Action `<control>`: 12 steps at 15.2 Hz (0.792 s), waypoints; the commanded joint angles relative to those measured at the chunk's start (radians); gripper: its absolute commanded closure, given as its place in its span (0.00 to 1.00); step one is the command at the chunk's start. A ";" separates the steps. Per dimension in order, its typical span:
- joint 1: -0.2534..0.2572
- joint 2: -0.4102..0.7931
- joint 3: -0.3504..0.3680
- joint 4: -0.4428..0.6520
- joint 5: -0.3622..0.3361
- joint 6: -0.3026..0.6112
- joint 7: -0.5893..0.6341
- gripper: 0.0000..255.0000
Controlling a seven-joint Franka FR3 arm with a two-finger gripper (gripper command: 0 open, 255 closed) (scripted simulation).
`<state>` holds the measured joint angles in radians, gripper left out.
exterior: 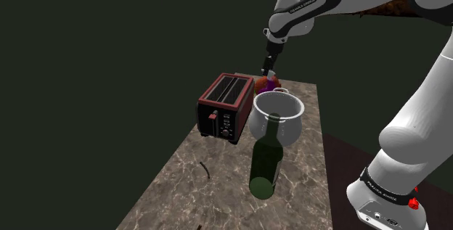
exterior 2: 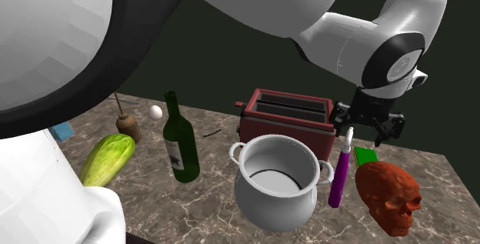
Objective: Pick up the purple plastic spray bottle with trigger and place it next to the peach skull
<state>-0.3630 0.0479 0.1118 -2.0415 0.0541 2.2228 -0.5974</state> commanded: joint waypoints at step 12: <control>-0.004 -0.057 -0.003 0.060 0.004 -0.117 -0.003 0.00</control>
